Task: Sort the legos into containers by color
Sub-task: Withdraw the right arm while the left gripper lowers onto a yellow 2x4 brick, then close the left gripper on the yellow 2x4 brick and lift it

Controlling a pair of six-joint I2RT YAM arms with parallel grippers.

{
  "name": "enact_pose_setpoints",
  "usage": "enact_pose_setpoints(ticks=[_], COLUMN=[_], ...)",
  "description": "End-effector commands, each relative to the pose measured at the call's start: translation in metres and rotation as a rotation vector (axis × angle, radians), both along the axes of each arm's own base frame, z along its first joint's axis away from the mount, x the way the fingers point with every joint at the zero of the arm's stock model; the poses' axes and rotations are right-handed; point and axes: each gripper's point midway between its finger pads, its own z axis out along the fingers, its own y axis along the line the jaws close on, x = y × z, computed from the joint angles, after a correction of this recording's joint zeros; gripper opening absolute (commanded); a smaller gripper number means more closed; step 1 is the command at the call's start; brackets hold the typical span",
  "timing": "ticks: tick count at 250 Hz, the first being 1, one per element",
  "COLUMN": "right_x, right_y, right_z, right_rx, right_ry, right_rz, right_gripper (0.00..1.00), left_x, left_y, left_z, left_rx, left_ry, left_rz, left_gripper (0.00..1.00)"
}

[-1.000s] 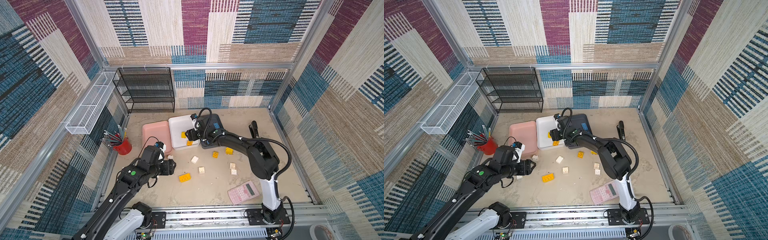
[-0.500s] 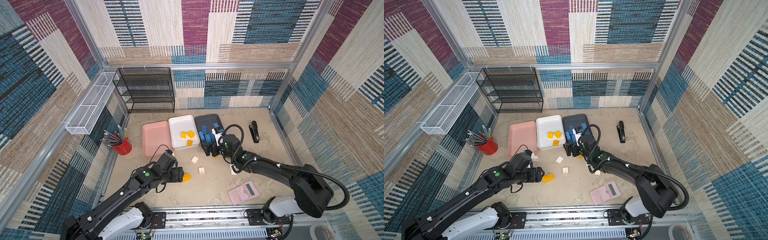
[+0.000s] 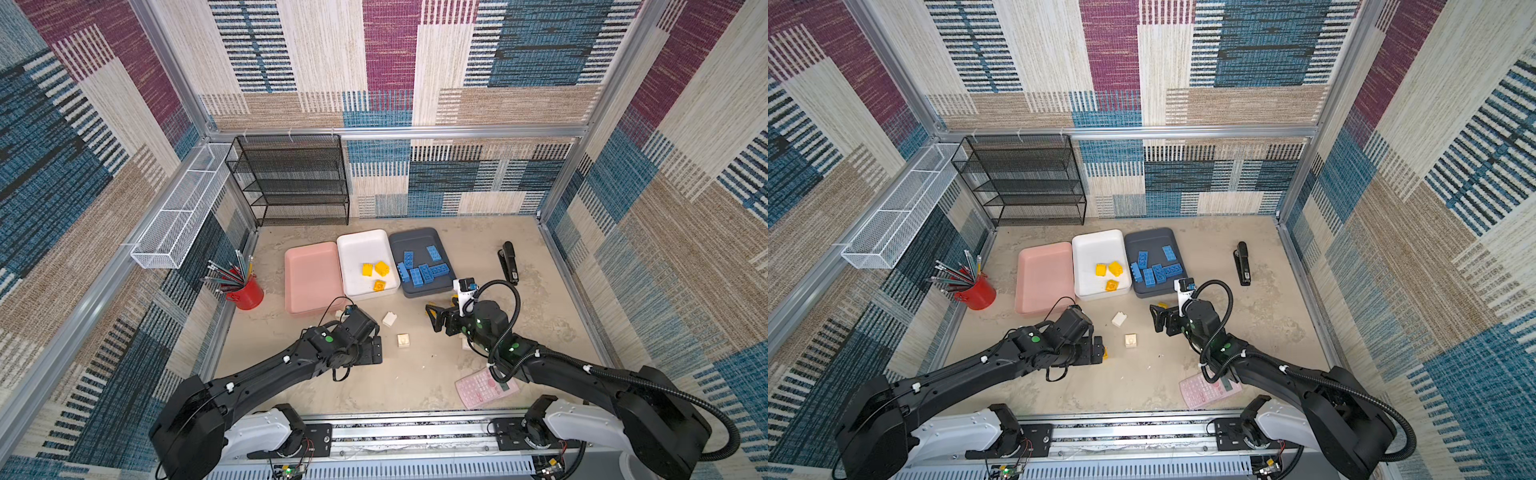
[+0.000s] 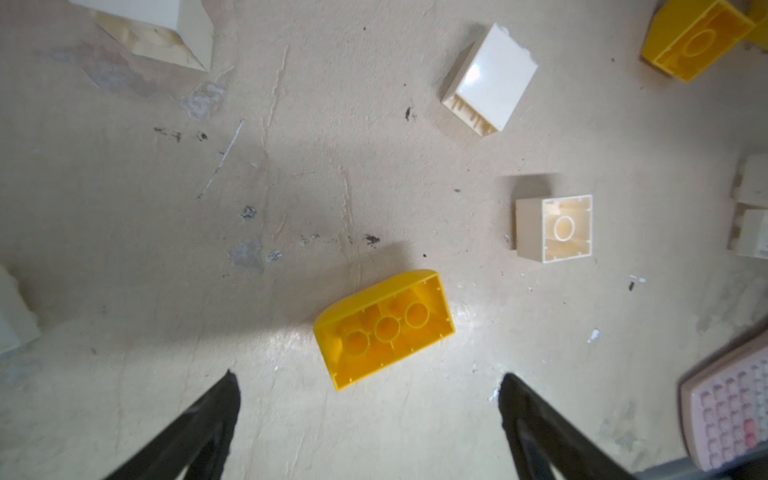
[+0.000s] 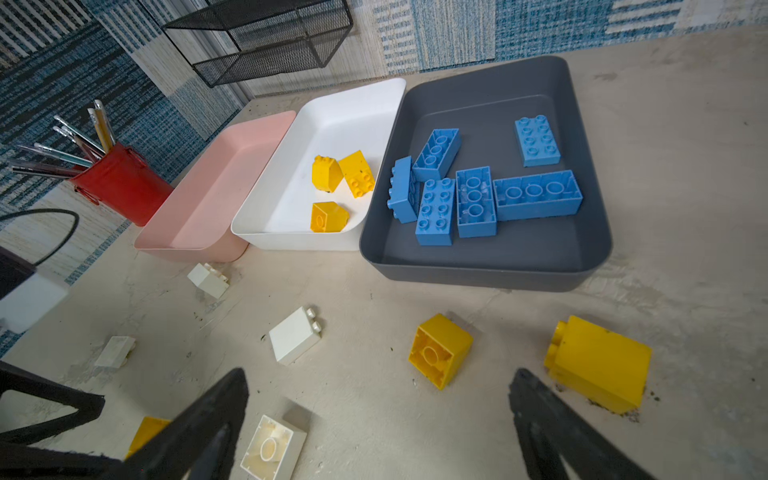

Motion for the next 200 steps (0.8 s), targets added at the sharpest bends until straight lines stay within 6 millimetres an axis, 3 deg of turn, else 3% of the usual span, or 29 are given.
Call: enact_pose_setpoints(ticks=[1,49,97,200], right_x=[0.003,0.003,0.001,0.0], right_y=[-0.001,-0.001,-0.007,-0.009], right_z=[0.015,0.015,0.02,0.022], right_rx=[0.053,0.061,0.067,0.066], right_ry=[-0.047,-0.049,-0.071,-0.088], right_rz=[-0.026,-0.022,-0.043,-0.043], right_gripper=[0.99,0.99,0.99,0.99], left_x=[0.011,0.017,0.018,0.015], left_y=[-0.011,-0.02,-0.024,-0.016], left_z=[-0.001,-0.005,-0.022,-0.042], left_rx=[-0.025,0.003,0.036,0.113], left_ry=[-0.016,-0.018,0.019,0.072], left_rz=[0.044,0.063,0.069,0.099], left_gripper=[0.98,0.99,1.0,0.78])
